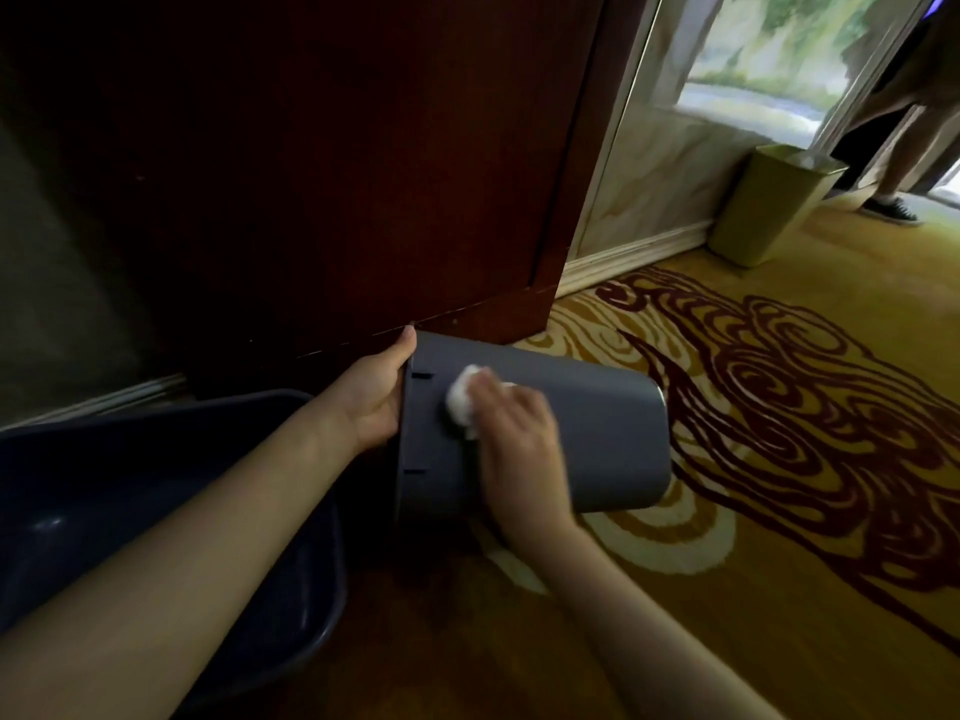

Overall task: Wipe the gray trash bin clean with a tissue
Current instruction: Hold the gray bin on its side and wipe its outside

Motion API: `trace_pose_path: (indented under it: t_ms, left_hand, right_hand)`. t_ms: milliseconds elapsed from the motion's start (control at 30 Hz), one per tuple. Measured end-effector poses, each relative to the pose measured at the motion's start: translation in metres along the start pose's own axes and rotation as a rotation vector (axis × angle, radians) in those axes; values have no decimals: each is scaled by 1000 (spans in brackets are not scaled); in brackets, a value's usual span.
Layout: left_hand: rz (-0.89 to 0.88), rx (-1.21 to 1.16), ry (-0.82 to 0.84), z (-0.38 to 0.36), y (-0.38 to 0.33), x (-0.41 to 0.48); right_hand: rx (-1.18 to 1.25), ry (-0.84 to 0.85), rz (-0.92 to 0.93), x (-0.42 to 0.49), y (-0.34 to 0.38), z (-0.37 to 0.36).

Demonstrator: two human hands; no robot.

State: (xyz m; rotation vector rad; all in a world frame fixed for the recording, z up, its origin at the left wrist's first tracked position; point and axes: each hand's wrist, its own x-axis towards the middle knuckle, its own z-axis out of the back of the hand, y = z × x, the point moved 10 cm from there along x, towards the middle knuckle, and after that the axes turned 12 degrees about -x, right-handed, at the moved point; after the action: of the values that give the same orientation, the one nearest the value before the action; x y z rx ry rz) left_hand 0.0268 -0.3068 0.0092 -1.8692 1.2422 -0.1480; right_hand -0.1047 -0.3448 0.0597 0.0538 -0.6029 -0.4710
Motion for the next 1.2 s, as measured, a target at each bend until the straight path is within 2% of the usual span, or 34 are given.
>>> trace_pose_path:
  t_ms: [100, 233, 500, 600, 633, 733, 767, 833, 933, 1033, 1100, 1200]
  left_hand:
    - [21, -26, -7, 0, 1, 0]
    - [8, -5, 11, 2, 4, 3]
    - [-74, 69, -105, 9, -6, 8]
    - [-72, 69, -98, 7, -5, 6]
    - [-72, 67, -98, 7, -5, 5]
    - [-61, 54, -92, 8, -1, 0]
    - [-54, 41, -86, 8, 1, -2]
    - [-33, 26, -68, 8, 5, -5]
    - [-10, 28, -45, 8, 8, -7]
    - [-1, 23, -16, 9, 7, -8]
    - [6, 32, -12, 10, 7, -9]
    - [17, 61, -5, 11, 8, -9]
  right_hand:
    - [-35, 39, 105, -12, 52, -24]
    - [29, 59, 107, -11, 20, -25]
    - [-32, -140, -429, -32, -137, 1]
    - [-44, -168, -538, -36, -168, 8]
    - [-26, -172, -575, -35, -177, 9]
    - [146, -217, -881, -36, -204, 16]
    - [184, -225, -931, -32, -200, 19]
    - [206, -202, -813, -7, -164, 26]
    - [236, -147, -374, 42, -64, 27]
    - [225, 3, -57, 64, 20, 5]
    - [133, 68, 47, 63, 45, -12]
    - [92, 41, 69, 57, 42, -11]
